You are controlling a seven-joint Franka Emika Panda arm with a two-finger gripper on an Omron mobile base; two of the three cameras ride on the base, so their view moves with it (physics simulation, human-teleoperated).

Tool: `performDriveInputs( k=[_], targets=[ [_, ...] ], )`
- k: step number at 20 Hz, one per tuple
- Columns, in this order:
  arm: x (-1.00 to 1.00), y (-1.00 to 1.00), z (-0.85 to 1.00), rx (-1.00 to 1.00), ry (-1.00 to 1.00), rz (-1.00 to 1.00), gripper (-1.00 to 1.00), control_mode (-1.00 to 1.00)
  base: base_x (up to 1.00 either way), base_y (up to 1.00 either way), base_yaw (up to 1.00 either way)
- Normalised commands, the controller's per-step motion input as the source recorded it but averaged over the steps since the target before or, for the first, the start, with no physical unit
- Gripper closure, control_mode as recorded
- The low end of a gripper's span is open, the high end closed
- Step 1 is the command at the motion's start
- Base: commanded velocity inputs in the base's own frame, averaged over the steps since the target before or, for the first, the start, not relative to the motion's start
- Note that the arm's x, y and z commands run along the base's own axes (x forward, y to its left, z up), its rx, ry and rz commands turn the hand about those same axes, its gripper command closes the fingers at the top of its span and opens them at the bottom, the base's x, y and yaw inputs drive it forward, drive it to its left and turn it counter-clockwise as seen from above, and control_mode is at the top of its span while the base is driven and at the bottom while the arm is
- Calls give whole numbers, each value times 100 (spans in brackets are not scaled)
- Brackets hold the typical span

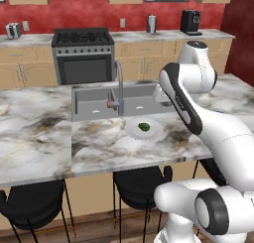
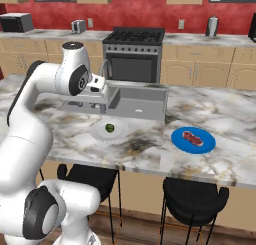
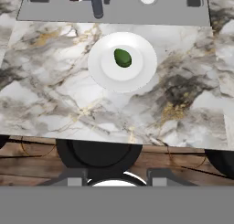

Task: Transport the steak and avocado to the fridge. Place the steak on the rack containing meat and place the avocado on the rack containing the vegetable, ensuring meats and vegetables are on different racks.

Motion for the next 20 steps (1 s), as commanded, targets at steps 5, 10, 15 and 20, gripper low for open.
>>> performDriveInputs(
  k=[5,10,15,20],
  targets=[
    [-52,10,0,0,-5,3,-100,-100,0,0,0],
    [-74,19,-4,0,0,11,-100,-100,0,0,0],
    [-13,1,-29,0,1,7,-100,-100,0,0,0],
    [12,-1,-33,0,7,7,-100,-100,0,0,0]
  ],
)
